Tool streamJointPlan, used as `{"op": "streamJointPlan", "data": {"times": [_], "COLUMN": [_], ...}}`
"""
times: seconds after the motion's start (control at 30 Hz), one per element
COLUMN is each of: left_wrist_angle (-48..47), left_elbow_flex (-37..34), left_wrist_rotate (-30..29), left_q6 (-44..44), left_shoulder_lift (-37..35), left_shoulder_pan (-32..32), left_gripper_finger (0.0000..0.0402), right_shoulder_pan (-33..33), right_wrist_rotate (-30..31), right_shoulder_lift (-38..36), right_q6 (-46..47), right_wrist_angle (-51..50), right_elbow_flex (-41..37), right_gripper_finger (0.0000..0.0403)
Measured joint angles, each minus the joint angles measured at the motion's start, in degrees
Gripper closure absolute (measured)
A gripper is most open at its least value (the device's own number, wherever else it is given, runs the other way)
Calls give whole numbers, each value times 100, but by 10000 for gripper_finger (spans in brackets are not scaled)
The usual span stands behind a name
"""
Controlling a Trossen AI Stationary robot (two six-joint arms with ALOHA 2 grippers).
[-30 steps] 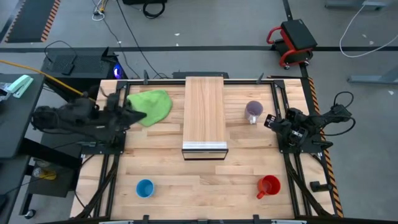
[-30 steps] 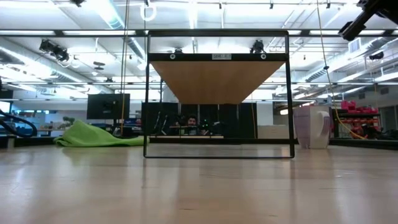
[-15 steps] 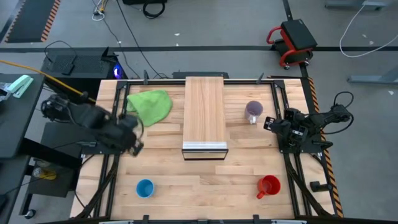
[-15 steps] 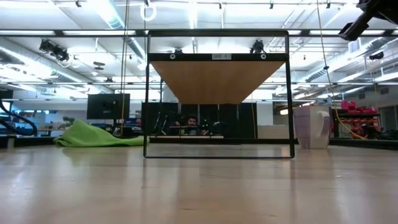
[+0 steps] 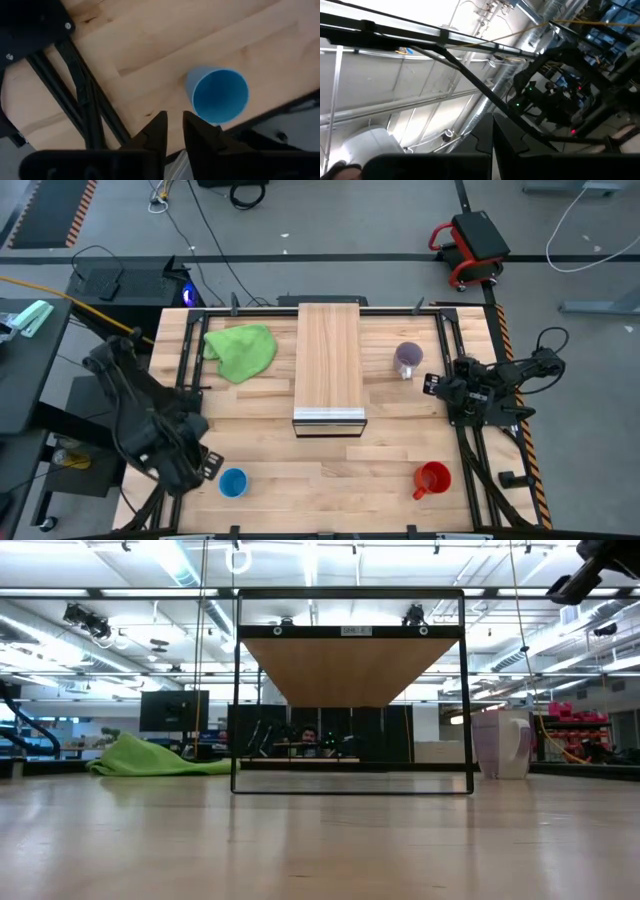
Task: Stack small to large cups/mugs on shelf
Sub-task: Move the blue cup to the center of the table
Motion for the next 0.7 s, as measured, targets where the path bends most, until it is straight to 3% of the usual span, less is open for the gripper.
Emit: {"op": "streamJointPlan", "data": {"times": [0.3, 0.7], "left_wrist_angle": [542, 1042], "left_elbow_flex": [-4, -203], "left_wrist_rotate": [48, 305], "left_q6": [96, 35], "left_shoulder_lift": [742, 1033], "left_shoulder_pan": [136, 183], "left_gripper_finger": [287, 280], "right_shoulder_pan": [0, 2], "right_wrist_rotate": [-11, -425], "right_shoulder_lift": [393, 1722], "right_q6": [596, 77], "right_wrist_angle": [-170, -609], "right_elbow_flex": [45, 1021], "right_gripper_finger": [387, 387]}}
